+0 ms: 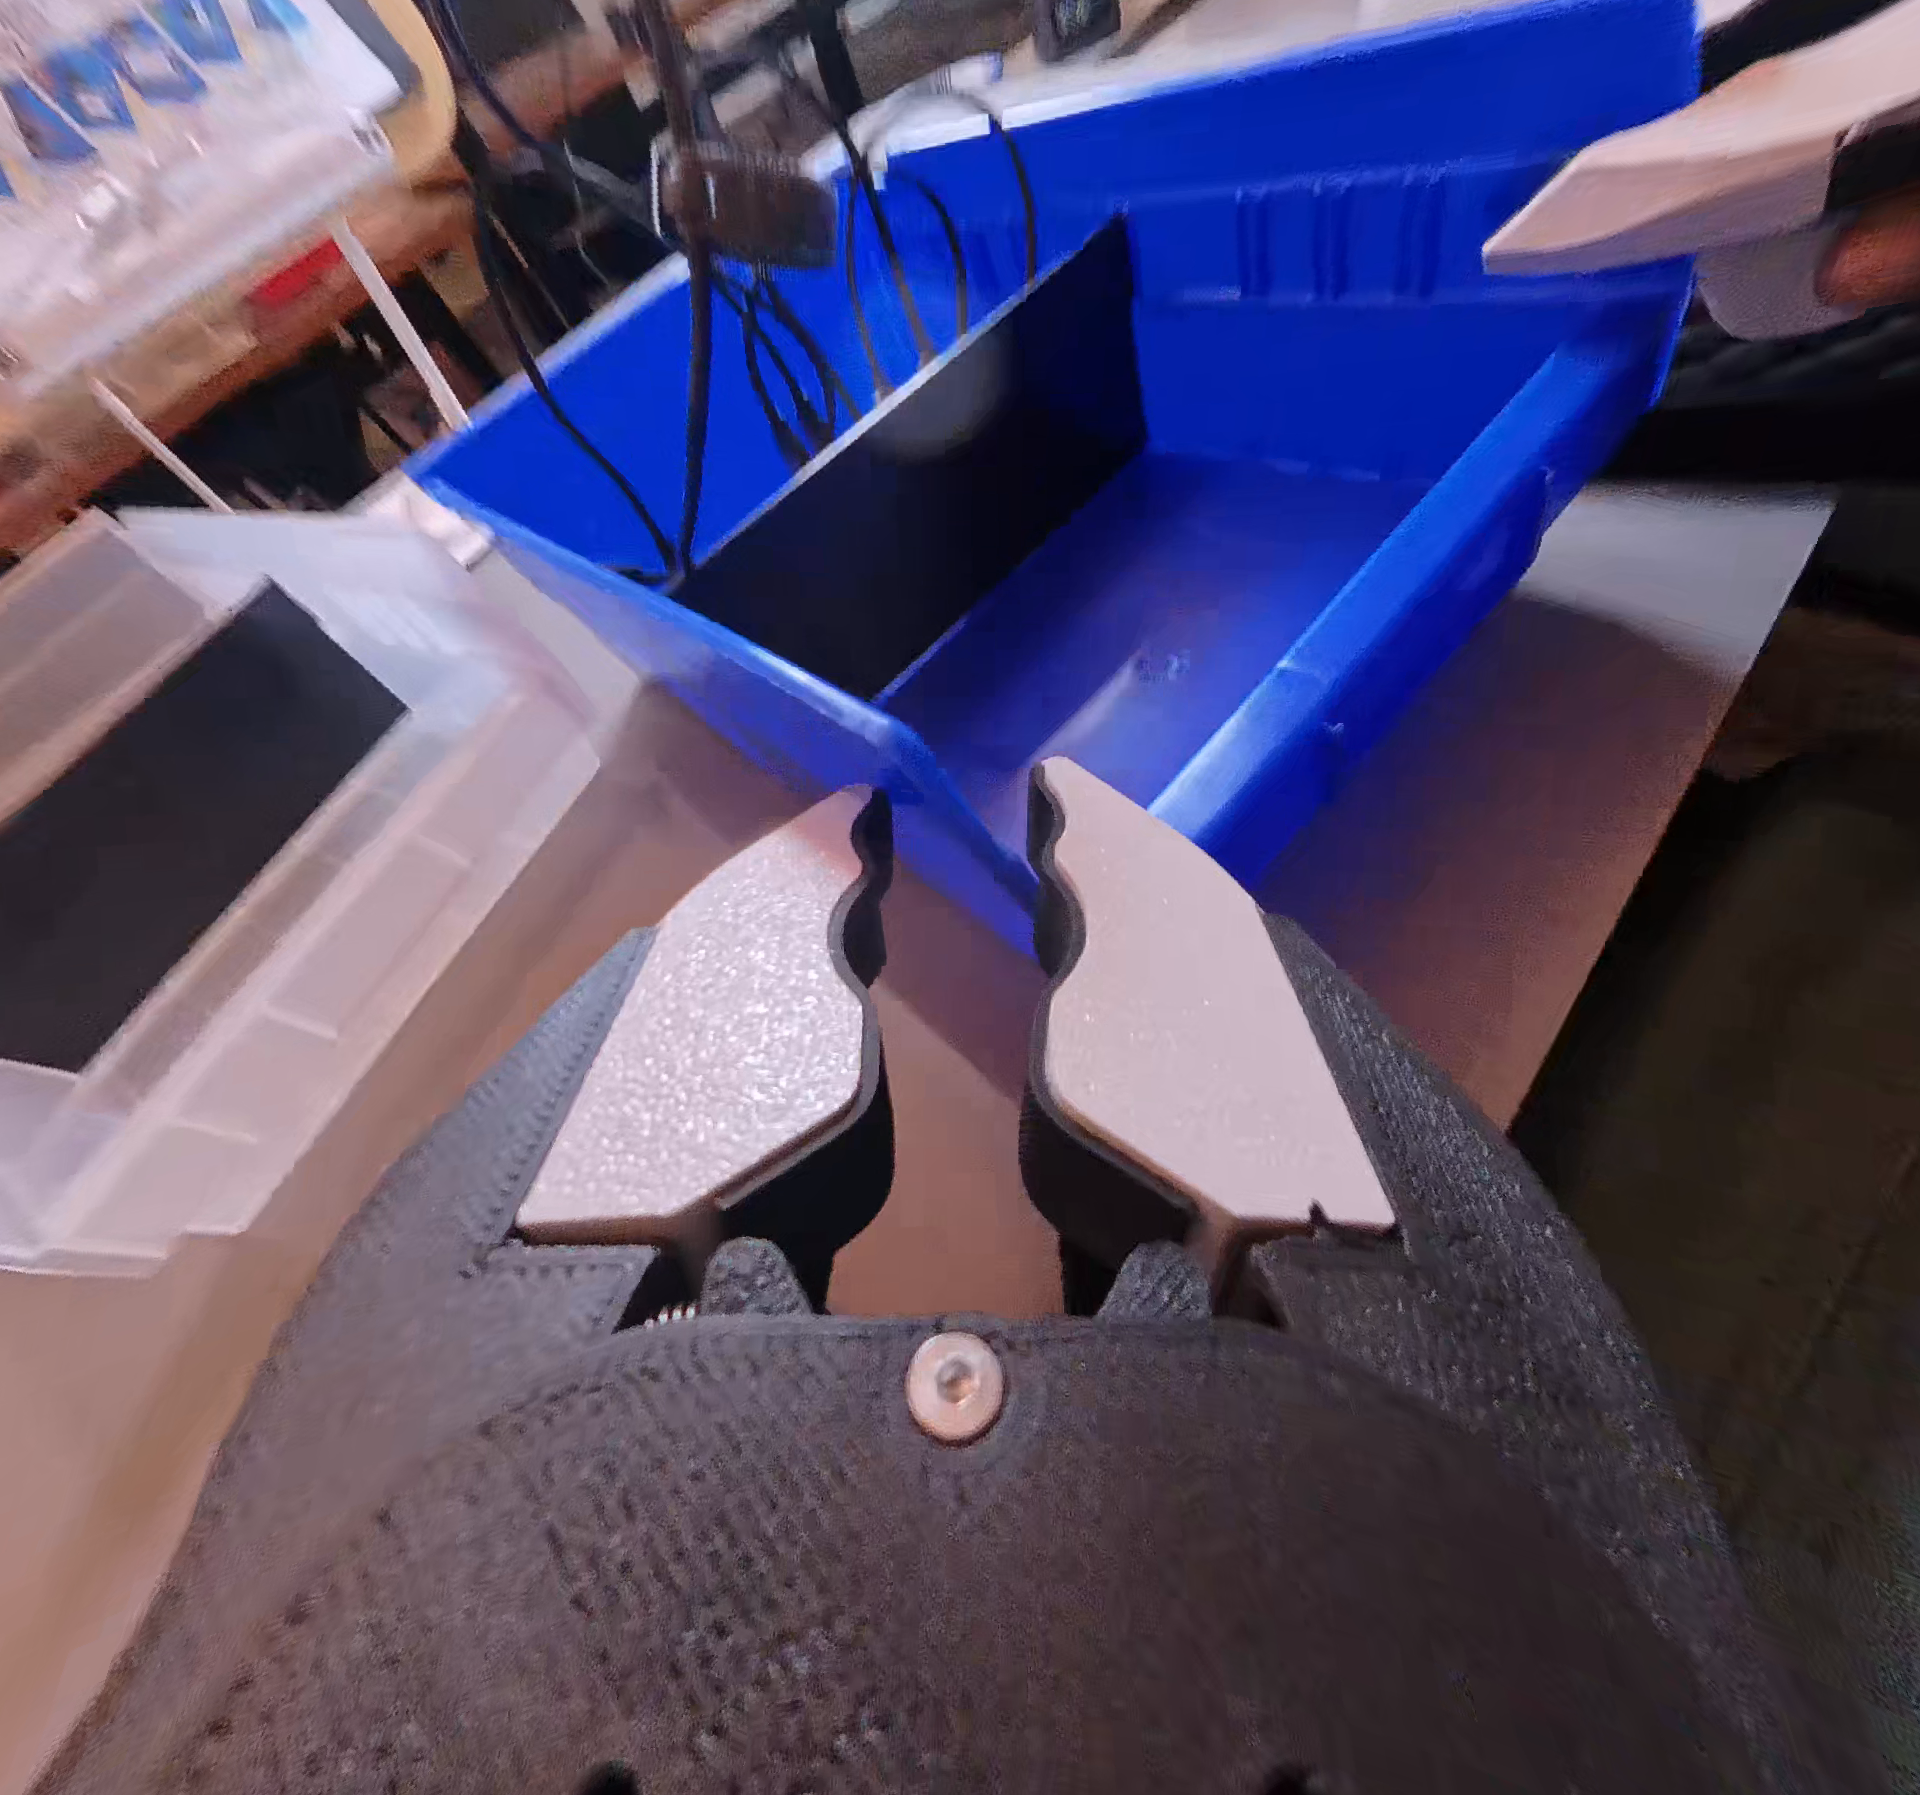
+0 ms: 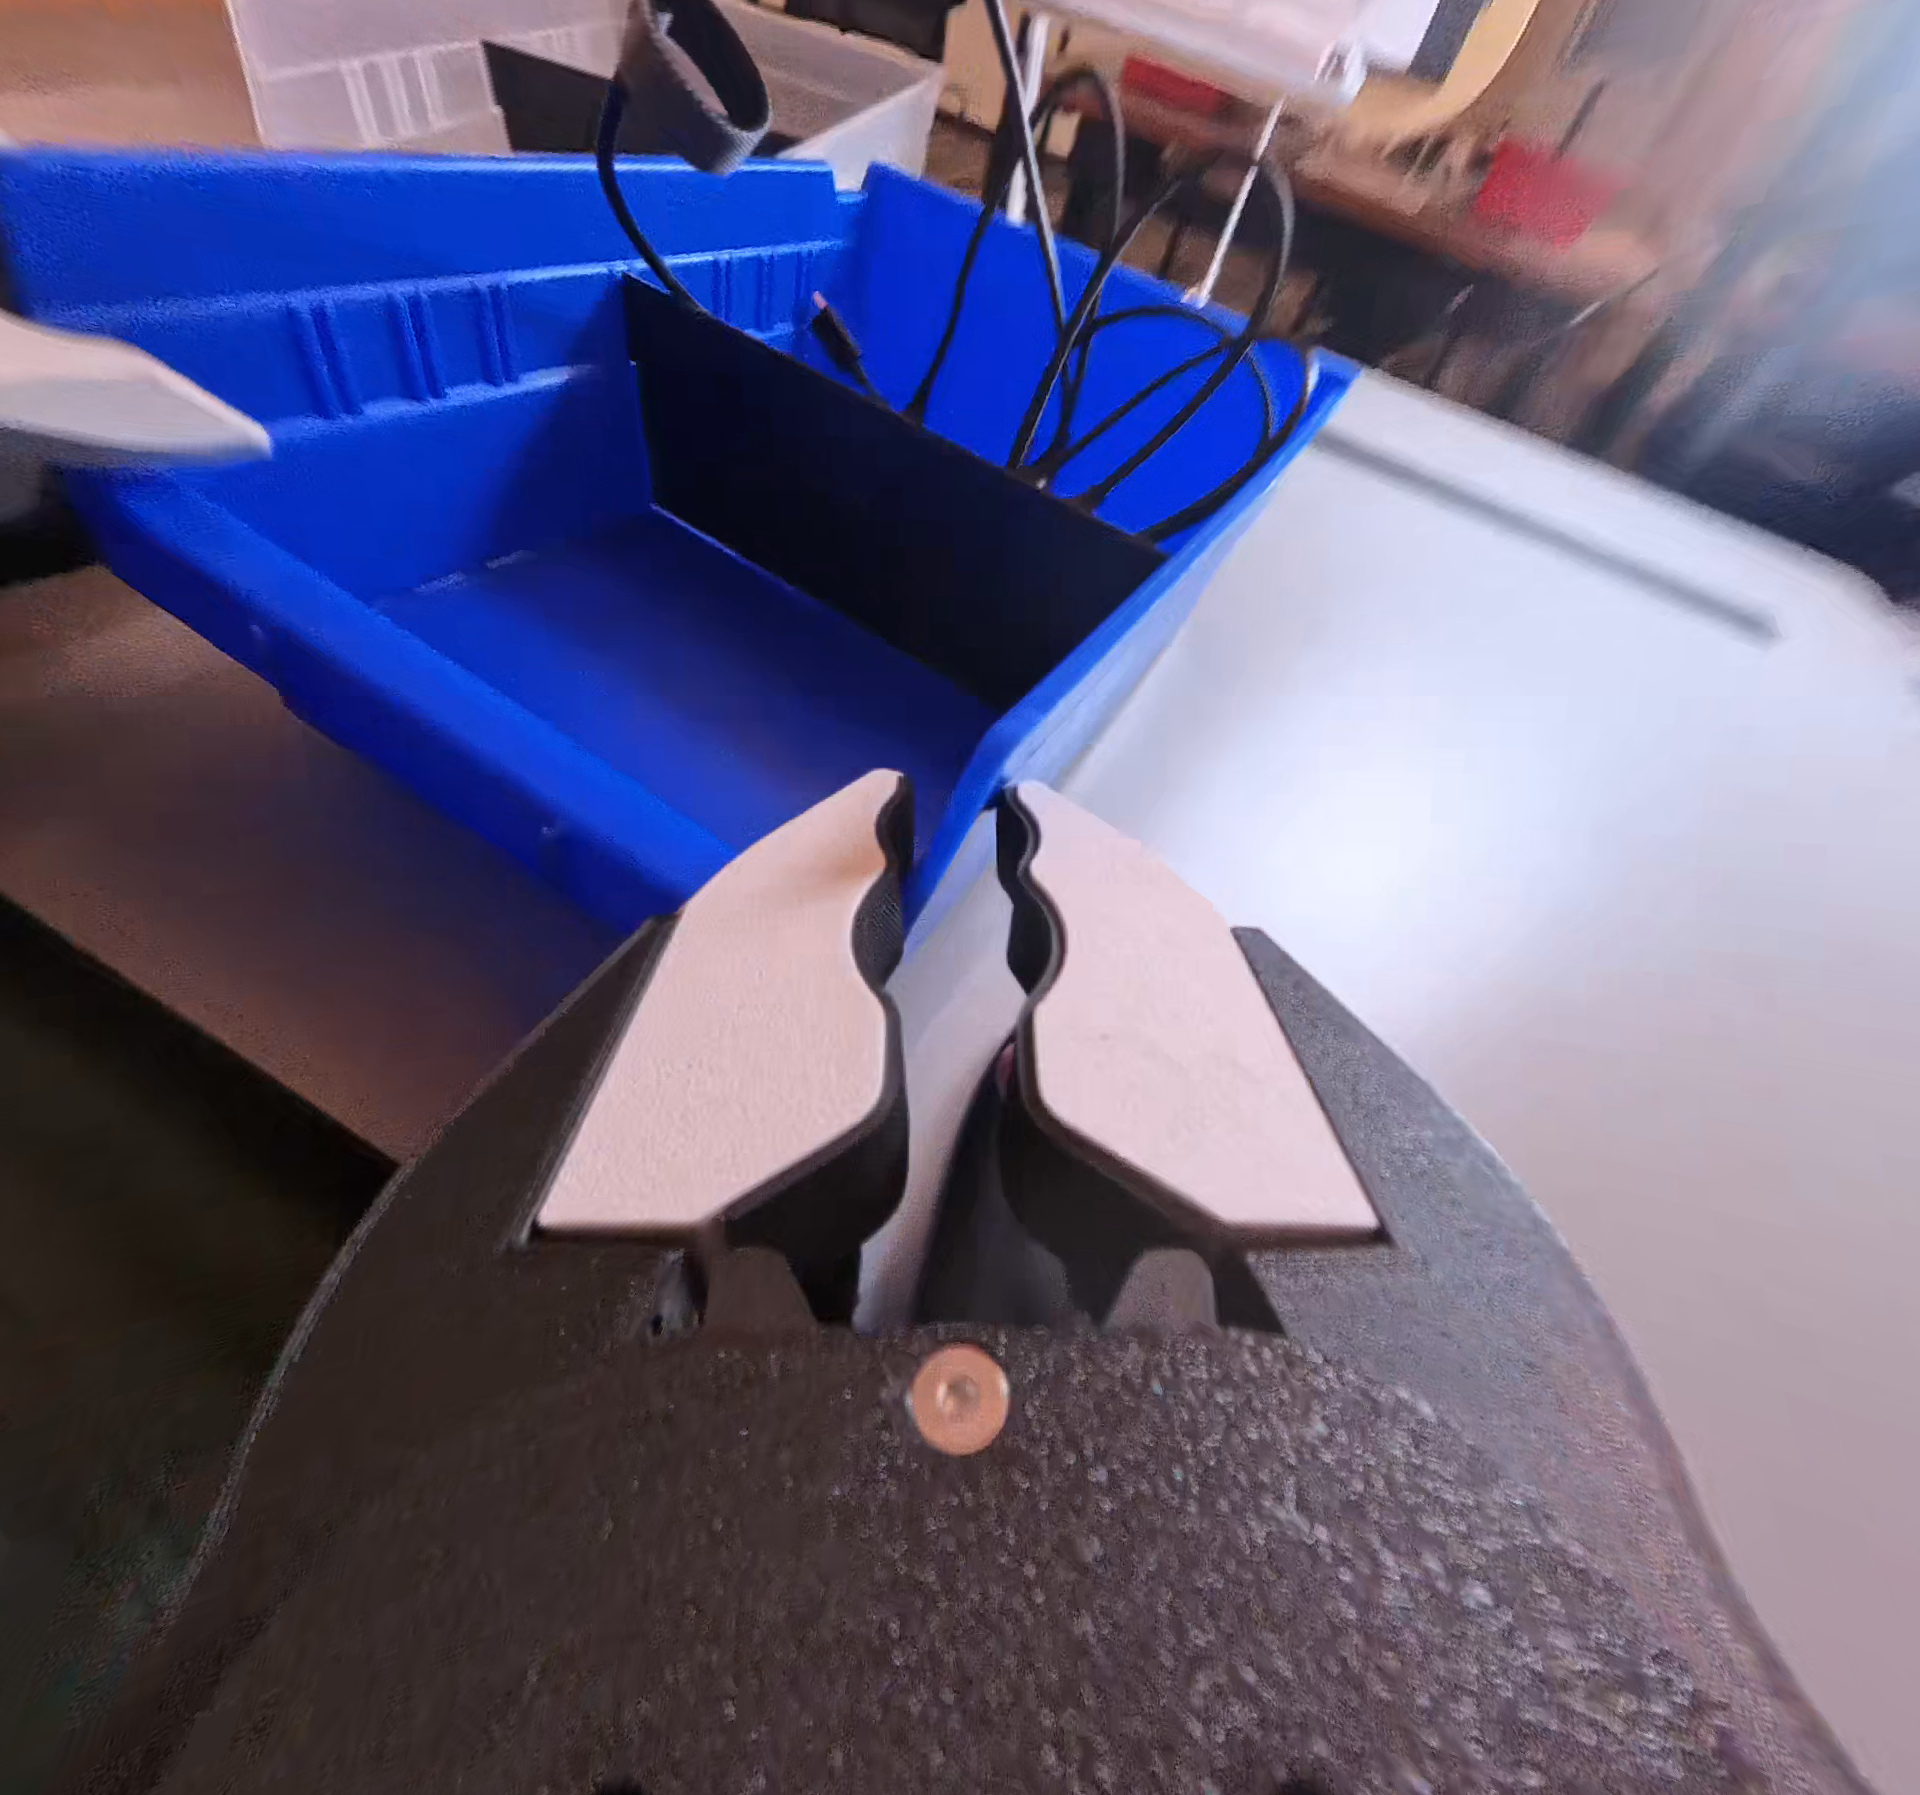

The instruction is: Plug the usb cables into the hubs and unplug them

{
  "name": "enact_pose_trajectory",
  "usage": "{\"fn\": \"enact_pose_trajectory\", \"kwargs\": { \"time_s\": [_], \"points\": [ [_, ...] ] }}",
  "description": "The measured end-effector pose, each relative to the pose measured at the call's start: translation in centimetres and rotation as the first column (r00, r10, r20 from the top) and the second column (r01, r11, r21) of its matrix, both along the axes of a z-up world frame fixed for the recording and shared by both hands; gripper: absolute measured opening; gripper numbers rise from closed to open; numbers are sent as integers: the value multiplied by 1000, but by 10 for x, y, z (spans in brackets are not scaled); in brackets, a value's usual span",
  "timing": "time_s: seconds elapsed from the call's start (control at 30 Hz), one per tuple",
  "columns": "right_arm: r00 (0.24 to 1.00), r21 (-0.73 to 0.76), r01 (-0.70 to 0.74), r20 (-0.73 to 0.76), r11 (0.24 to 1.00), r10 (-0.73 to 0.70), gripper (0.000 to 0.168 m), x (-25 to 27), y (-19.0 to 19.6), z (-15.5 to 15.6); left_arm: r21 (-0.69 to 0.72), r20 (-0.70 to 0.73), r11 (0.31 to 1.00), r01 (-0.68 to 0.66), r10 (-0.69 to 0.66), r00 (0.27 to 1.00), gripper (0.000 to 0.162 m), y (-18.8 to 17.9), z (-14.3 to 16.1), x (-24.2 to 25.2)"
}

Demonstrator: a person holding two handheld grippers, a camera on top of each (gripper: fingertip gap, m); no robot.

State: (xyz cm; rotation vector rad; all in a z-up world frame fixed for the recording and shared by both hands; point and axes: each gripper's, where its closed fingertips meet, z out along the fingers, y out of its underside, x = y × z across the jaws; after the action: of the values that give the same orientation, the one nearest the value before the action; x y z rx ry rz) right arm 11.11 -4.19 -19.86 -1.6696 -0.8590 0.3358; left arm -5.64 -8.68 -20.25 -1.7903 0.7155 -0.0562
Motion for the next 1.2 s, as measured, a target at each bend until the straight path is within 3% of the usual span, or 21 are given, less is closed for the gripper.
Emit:
{"fn": "enact_pose_trajectory", "kwargs": {
  "time_s": [0.2,0.4,0.5,0.6,0.73,0.83,0.93,1.03,1.13,1.2],
  "points": [
    [997,123,-59,-36,991,64,12,-3,-26,47,225,-77,974,26,-9,997,19,-27,71,-2],
    [969,249,-205,-87,947,233,13,-47,-66,121,371,-222,926,62,23,975,20,-91,153,-34],
    [935,303,-283,-124,910,332,14,-81,-87,149,395,-336,917,57,87,938,20,-122,176,-64],
    [886,354,-380,-127,855,446,15,-133,-103,167,383,-365,923,-45,195,910,20,-148,187,-111],
    [782,320,-553,-119,770,611,15,-221,-119,157,337,-380,913,-229,355,854,21,-194,185,-176],
    [704,249,-665,-106,704,702,15,-279,-135,130,232,-437,904,-359,426,792,20,-225,163,-215],
    [648,156,-740,-94,654,756,13,-322,-142,91,78,-519,893,-444,417,746,20,-246,132,-238],
    [631,105,-763,-93,637,771,12,-347,-137,60,-98,-525,874,-475,360,771,18,-255,94,-251],
    [655,28,-753,-56,657,753,13,-362,-115,38,-126,-477,883,-452,346,808,18,-244,73,-253],
    [630,-51,-776,-12,629,777,18,-361,-105,23,-194,-441,885,-423,307,844,18,-233,53,-256]
  ]
}}
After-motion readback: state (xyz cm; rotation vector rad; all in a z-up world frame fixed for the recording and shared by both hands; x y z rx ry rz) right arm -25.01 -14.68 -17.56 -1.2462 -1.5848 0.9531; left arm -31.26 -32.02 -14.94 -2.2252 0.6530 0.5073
